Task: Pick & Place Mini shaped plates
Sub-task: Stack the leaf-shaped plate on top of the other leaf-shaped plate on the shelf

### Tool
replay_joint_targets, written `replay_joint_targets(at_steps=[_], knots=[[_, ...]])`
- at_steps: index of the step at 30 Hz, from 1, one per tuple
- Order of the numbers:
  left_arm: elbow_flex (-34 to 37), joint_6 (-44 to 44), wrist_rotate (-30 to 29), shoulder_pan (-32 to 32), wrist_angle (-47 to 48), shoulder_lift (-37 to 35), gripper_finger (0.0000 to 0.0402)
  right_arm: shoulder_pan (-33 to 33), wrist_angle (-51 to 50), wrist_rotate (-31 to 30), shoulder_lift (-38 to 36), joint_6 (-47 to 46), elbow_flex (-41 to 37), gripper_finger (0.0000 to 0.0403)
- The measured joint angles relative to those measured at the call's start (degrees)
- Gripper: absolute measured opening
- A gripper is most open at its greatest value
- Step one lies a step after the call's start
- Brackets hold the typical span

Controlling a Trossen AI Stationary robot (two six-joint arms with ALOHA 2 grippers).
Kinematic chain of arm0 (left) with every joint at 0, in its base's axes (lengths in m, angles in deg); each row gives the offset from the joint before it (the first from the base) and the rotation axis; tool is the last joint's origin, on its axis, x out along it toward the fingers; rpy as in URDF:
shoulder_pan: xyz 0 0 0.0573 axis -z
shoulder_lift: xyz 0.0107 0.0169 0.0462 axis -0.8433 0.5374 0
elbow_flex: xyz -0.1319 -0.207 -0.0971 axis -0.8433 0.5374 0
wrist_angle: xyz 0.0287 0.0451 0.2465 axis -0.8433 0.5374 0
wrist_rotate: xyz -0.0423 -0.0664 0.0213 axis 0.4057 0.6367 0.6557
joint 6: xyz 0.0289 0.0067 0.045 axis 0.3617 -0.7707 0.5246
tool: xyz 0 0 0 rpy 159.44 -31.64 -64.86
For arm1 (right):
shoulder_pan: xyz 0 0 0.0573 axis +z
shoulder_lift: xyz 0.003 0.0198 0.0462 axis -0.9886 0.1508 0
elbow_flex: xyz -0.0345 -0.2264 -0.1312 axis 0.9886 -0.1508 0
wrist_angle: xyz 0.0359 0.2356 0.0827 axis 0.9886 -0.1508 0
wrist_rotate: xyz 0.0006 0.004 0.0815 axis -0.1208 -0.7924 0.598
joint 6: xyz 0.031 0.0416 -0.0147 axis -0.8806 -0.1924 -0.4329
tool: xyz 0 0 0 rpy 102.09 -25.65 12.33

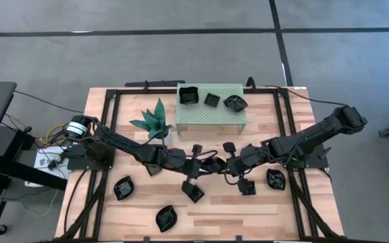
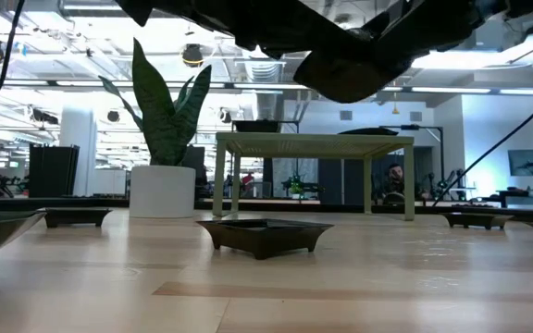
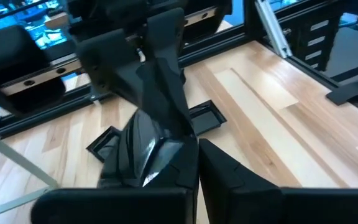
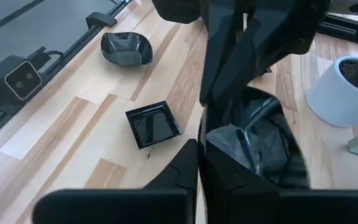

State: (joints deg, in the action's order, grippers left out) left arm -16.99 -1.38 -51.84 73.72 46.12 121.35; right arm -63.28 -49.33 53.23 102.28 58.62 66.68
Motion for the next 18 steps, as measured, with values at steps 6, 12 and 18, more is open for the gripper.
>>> replay_joint_targets(at_steps=[6, 12, 18], knots=[[0.0, -0.1, -3.4, -0.3, -0.2, 0.0, 0.0055, 0.1, -0.8, -0.8, 0.0, 0.5, 0.0, 0.0004], [0.4, -1.0, -10.2, 0.0, -0.4, 0.0, 0.0111, 0.1, -5.4, -1.1, 0.0, -1.9, 0.0, 0.0003], [1.8, -1.6, -13.2, 0.0, -0.2, 0.0, 0.0133, 1.6, -13.7, -9.7, -1.3, -2.9, 2.3, 0.0002]])
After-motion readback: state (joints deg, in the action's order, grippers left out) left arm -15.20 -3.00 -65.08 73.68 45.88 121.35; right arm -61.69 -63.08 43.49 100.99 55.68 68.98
